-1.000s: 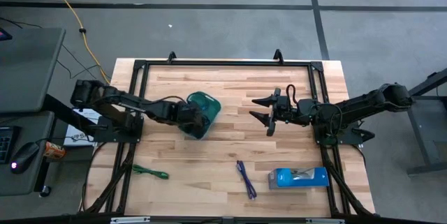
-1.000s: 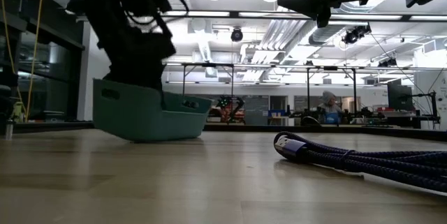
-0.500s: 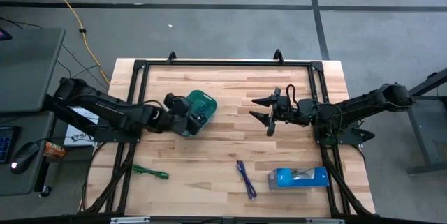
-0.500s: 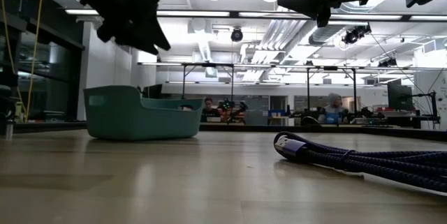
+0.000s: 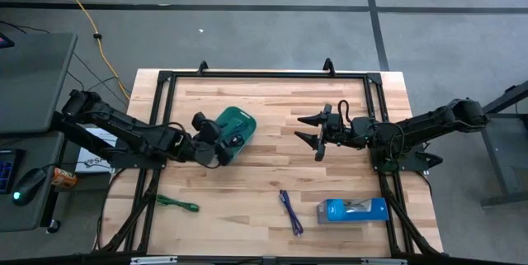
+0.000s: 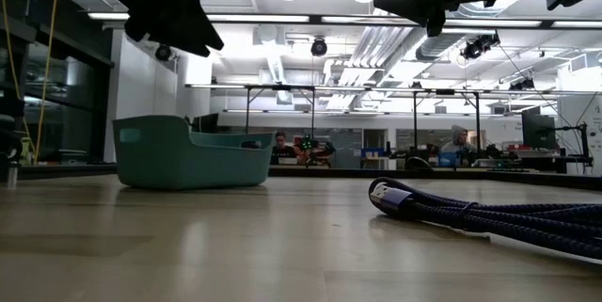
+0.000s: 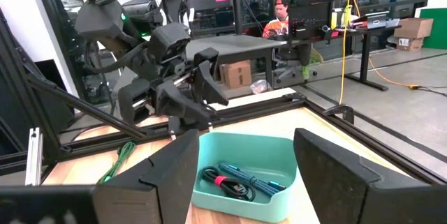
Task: Pick and place USB-C Cables
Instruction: Put the green charger cable into the bin
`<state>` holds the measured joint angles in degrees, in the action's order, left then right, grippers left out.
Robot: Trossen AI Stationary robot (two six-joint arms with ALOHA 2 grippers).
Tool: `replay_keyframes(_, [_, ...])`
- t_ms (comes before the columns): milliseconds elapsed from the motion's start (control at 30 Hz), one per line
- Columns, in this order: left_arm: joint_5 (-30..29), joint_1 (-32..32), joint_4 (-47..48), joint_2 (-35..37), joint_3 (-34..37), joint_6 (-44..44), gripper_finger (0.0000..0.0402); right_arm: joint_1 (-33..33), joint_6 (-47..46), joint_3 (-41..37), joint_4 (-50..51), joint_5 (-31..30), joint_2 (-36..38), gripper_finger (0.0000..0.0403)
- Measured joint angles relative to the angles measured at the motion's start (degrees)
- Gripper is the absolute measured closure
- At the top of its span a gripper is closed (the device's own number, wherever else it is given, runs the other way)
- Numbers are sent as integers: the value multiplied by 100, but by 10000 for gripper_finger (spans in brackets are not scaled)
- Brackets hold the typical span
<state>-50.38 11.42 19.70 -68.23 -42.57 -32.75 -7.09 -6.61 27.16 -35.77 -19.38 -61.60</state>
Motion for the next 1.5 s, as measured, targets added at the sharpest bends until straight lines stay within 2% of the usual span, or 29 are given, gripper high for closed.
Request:
replay_keyframes(233, [872,0,-28,0,0,-55,195,0,1,-1,0,0,0,176])
replay_keyframes(500, [892,-15,-461,-39,0,-76,197,0,-1,0,0,1,0,176])
replay_keyframes(667, [1002,93,-818,-39,0,843,197,0,-1,0,-2,2,0,176])
replay_keyframes(867, [633,609,-1470,175,39,1763,197,-2,11,0,2,2,0,176])
replay_keyframes(1033, [146,1067,-2501,556,509,2576,197,-2,4,0,9,2,0,176])
replay_keyframes(1167, [87,1172,-3052,1031,951,2850,198,-1,2,0,18,2,0,176])
replay_keyframes(1400, [133,1185,-3433,1830,1641,2989,198,0,-1,-1,18,2,0,176])
replay_keyframes(1500, [622,1185,-3568,2050,1861,3266,199,-1,1,0,7,2,0,176])
